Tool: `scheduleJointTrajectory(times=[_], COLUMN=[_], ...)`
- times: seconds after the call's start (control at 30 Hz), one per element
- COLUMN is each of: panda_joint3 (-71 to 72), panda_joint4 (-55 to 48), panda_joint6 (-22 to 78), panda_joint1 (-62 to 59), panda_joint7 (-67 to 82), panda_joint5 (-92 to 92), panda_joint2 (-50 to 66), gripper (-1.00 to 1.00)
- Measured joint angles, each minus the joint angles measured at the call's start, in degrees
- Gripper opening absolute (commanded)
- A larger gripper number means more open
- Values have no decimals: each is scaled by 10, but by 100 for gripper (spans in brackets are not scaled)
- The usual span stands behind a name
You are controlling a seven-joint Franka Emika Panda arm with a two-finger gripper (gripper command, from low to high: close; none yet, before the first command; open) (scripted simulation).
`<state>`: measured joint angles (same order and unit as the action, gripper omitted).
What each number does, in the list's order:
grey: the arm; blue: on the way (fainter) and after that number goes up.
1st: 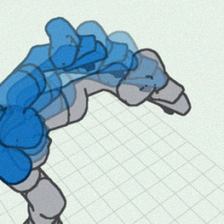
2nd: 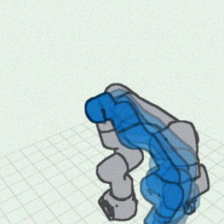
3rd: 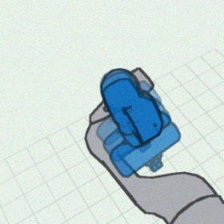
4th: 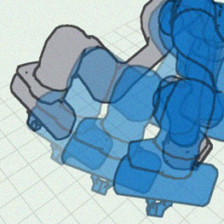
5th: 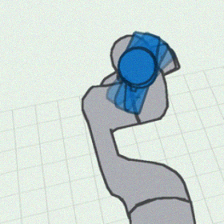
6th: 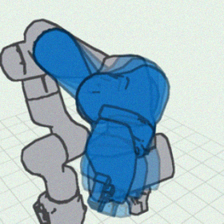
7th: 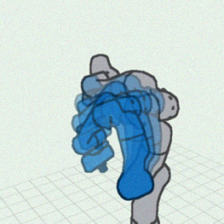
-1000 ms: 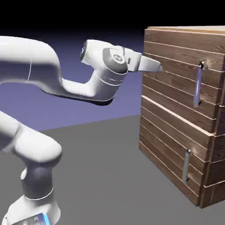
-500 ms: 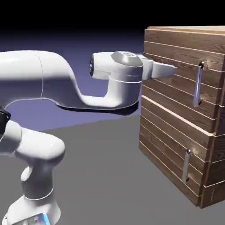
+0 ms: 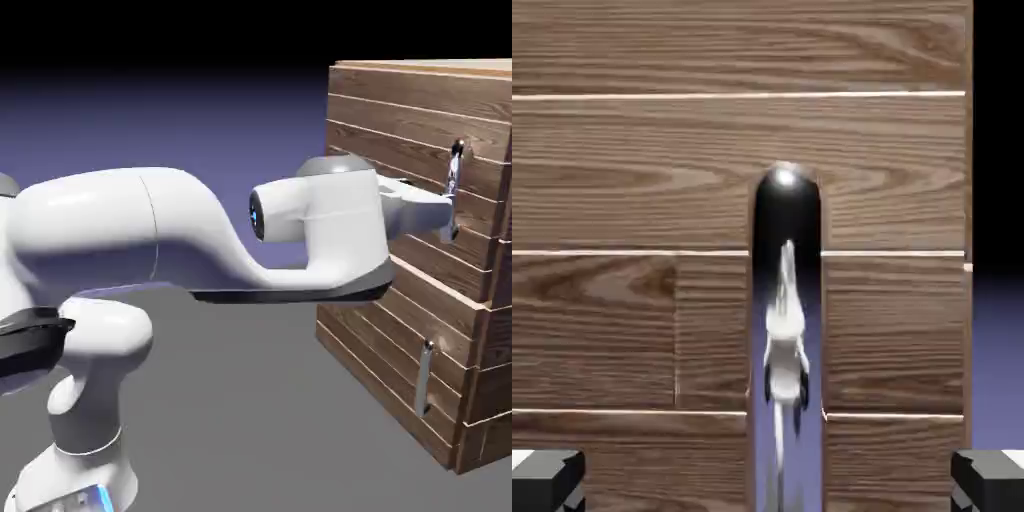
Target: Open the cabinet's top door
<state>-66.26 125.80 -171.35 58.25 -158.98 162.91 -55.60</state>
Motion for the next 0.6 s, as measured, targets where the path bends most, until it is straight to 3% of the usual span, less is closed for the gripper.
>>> scheduleJointTrajectory(times=[0.17, 0.2, 0.6], panda_joint3=[-61, -61, 87], panda_joint4=[-77, -77, 97], panda_joint6=[11, 11, 112], panda_joint1=[104, 104, -104], panda_joint7=[0, 0, 7], panda_joint5=[6, 6, -82], panda_joint2=[25, 25, 30], gripper=[100, -100, -100])
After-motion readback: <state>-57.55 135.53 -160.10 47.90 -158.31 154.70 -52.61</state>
